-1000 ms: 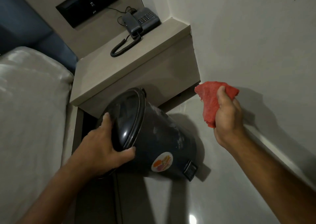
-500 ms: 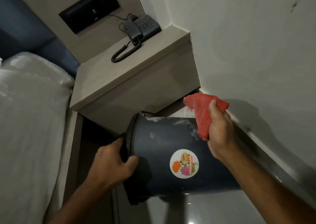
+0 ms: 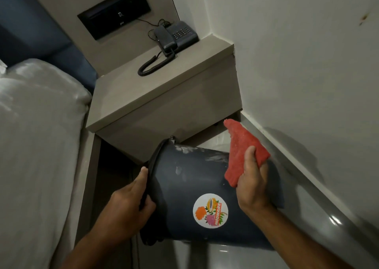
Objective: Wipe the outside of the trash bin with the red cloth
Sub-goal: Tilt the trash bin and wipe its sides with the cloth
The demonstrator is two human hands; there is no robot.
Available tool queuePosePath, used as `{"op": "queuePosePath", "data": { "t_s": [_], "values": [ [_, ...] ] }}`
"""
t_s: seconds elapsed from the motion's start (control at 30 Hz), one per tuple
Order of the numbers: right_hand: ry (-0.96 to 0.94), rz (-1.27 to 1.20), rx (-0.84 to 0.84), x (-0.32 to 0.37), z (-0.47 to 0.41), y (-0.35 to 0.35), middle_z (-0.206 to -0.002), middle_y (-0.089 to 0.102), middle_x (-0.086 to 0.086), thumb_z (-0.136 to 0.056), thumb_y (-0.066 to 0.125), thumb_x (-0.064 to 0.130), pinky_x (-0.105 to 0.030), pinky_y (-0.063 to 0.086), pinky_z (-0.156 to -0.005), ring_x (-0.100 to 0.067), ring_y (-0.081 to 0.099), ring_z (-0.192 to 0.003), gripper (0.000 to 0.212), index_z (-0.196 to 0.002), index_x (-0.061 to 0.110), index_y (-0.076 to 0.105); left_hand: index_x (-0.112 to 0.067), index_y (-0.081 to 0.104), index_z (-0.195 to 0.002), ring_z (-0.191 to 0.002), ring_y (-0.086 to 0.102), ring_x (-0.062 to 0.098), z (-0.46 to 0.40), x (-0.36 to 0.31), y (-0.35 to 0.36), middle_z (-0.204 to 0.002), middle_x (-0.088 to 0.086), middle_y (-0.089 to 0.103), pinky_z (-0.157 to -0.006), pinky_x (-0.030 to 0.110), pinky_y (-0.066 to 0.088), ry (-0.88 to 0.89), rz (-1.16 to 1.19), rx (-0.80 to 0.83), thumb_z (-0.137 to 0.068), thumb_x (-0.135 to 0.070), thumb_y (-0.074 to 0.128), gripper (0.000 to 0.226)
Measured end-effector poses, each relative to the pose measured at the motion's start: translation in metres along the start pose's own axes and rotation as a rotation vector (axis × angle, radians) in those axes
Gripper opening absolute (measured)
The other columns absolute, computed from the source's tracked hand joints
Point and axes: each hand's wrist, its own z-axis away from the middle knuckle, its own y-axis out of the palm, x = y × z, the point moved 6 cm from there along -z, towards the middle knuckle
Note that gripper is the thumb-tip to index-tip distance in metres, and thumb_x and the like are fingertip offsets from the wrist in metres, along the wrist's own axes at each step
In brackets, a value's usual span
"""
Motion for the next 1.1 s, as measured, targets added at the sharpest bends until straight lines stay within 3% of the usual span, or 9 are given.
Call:
{"op": "queuePosePath", "data": {
  "t_s": [0.17, 0.27, 0.37, 0.47, 0.57, 0.7, 0.83, 0.97, 1.1],
  "values": [
    [-0.005, 0.012, 0.015, -0.011, 0.006, 0.011, -0.114, 0.063, 0.025, -0.089, 0.043, 0.053, -0.007, 0.053, -0.080, 0.013, 0.063, -0.102, 0.028, -0.114, 0.048, 0.054, -0.029, 0.049, -0.136, -0.077, 0.068, -0.002, 0.013, 0.010, 0.008, -0.084, -0.018, 0.067, -0.062, 0.004, 0.049, 0.021, 0.210, -0.116, -0.075, -0.008, 0.079, 0.070],
    [-0.005, 0.006, 0.002, -0.015, 0.014, 0.013, -0.113, 0.062, 0.020, -0.089, 0.042, 0.052, -0.006, 0.053, -0.075, 0.015, 0.063, -0.096, 0.030, -0.115, 0.043, 0.054, -0.036, 0.048, -0.127, -0.094, 0.068, 0.008, 0.008, 0.018, 0.012, -0.097, -0.020, 0.064, -0.066, 0.011, 0.054, -0.085, 0.378, -0.178, -0.078, -0.017, 0.077, 0.060],
    [0.053, -0.015, -0.079, -0.012, 0.012, 0.011, -0.107, 0.060, 0.022, -0.092, 0.044, 0.052, -0.017, 0.055, -0.077, 0.003, 0.064, -0.094, 0.017, -0.103, 0.046, 0.055, -0.041, 0.023, -0.149, -0.107, 0.057, 0.013, -0.004, 0.028, 0.041, -0.120, -0.016, 0.052, -0.087, 0.031, 0.054, -0.347, 0.707, 0.081, -0.077, -0.030, 0.079, 0.092],
    [0.033, 0.043, -0.131, 0.016, -0.005, 0.013, -0.099, 0.065, 0.012, -0.099, 0.050, 0.041, -0.023, 0.053, -0.065, -0.008, 0.065, -0.090, 0.008, -0.096, 0.042, 0.058, -0.051, 0.018, -0.147, -0.114, 0.058, 0.008, -0.012, 0.022, 0.048, -0.131, -0.018, 0.052, -0.095, 0.036, 0.052, -0.260, 0.761, 0.140, -0.051, -0.053, 0.090, 0.120],
    [-0.203, 0.465, 0.217, 0.043, -0.016, 0.060, -0.082, 0.065, 0.015, -0.100, 0.052, 0.029, -0.014, 0.052, -0.060, 0.003, 0.065, -0.075, 0.016, -0.106, 0.038, 0.062, -0.066, 0.024, -0.133, -0.108, 0.059, -0.005, -0.012, 0.021, 0.052, -0.120, -0.030, 0.057, -0.081, 0.019, 0.052, -0.222, 0.683, 0.083, -0.032, -0.059, 0.095, 0.123],
    [-0.297, 1.228, 0.852, -0.024, 0.016, 0.142, -0.127, 0.064, -0.013, -0.099, 0.048, 0.028, -0.051, 0.046, -0.101, -0.032, 0.061, -0.116, 0.036, -0.132, 0.014, 0.054, -0.058, 0.030, -0.136, -0.106, 0.058, -0.011, -0.010, 0.015, 0.055, -0.116, -0.034, 0.060, -0.082, 0.018, 0.052, -0.204, 0.578, -0.001, -0.030, -0.059, 0.095, 0.125],
    [-0.566, 1.505, 0.860, -0.057, 0.029, 0.149, -0.156, 0.042, -0.013, -0.094, 0.045, 0.049, -0.054, 0.028, -0.115, -0.032, 0.038, -0.143, 0.067, -0.150, 0.013, 0.032, -0.049, 0.037, -0.135, -0.110, 0.056, -0.009, -0.012, 0.010, 0.052, -0.120, -0.029, 0.060, -0.086, 0.023, 0.048, -0.188, 0.551, -0.038, -0.043, -0.054, 0.094, 0.108],
    [-0.600, 1.484, 0.870, -0.063, 0.018, 0.146, -0.158, 0.039, -0.013, -0.094, 0.041, 0.055, -0.053, 0.028, -0.117, -0.030, 0.037, -0.144, 0.072, -0.151, 0.013, 0.029, -0.067, 0.055, -0.104, -0.092, 0.065, -0.006, -0.017, 0.014, 0.047, -0.099, -0.025, 0.071, -0.077, 0.028, 0.052, -0.291, 0.700, 0.061, -0.084, -0.028, 0.070, 0.046],
    [-0.624, 1.457, 0.936, -0.058, 0.017, 0.140, -0.159, 0.038, -0.012, -0.095, 0.046, 0.049, -0.052, 0.026, -0.118, -0.029, 0.035, -0.146, 0.069, -0.151, 0.012, 0.030, -0.034, 0.048, -0.123, -0.089, 0.068, 0.018, -0.013, 0.014, 0.042, -0.099, -0.002, 0.070, -0.078, 0.041, 0.056, -0.223, 0.326, 0.089, -0.087, -0.036, 0.047, 0.036]
  ]
}}
